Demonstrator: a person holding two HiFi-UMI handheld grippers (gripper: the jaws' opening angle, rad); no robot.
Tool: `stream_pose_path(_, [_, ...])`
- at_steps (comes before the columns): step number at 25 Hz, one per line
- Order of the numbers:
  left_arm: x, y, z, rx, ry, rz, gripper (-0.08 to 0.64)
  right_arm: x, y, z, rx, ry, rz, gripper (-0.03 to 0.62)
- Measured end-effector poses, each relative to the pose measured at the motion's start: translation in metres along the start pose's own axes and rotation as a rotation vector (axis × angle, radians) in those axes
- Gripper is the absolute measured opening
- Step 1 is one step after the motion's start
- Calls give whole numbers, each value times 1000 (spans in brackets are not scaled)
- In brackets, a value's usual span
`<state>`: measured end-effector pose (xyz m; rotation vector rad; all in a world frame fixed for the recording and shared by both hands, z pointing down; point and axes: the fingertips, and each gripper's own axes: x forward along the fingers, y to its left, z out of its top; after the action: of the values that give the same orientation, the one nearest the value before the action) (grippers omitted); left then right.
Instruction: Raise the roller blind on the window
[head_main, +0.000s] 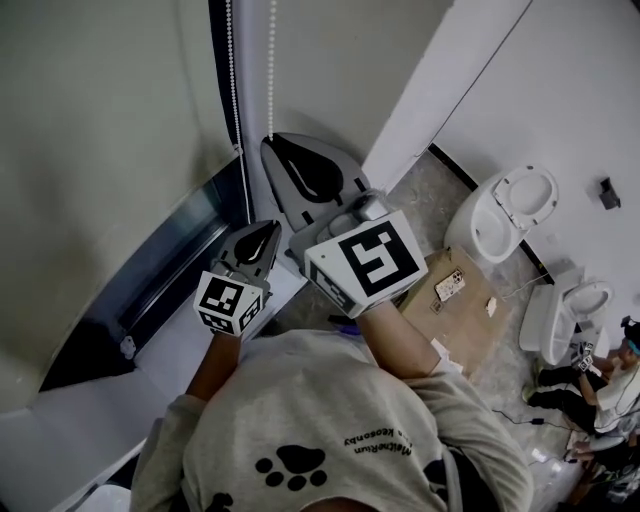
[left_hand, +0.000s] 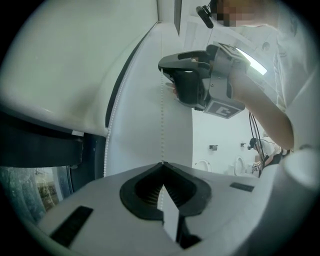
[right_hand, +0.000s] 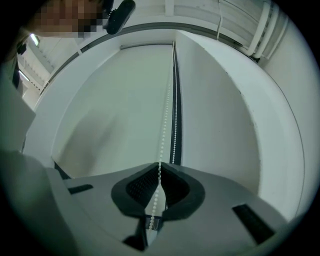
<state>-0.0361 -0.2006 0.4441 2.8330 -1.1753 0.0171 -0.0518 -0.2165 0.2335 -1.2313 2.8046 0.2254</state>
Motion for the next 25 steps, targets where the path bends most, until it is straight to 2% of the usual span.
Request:
stream_pose_path(3, [1, -5, 0, 25, -20, 26, 9, 2, 0, -1, 16, 9, 24, 17])
stream_pose_path(7, [1, -7, -1, 0, -42, 54, 9, 4, 1, -3, -14, 12, 32, 15])
stream_pose_path(11, [-3, -5, -5, 24, -42, 83, 9, 9, 6, -9, 35, 21, 58, 14])
stream_pose_path(17, [-9, -8, -21, 34, -31, 111, 9, 6, 5, -26, 55, 52, 49, 14])
stream_pose_path(22, [-10, -14, -24, 53, 0, 95, 11, -1, 7, -26, 34, 56, 46, 14])
stream_pose_path(25, [-14, -17, -12, 59, -21, 91, 11, -4, 9, -26, 24, 51, 44, 14])
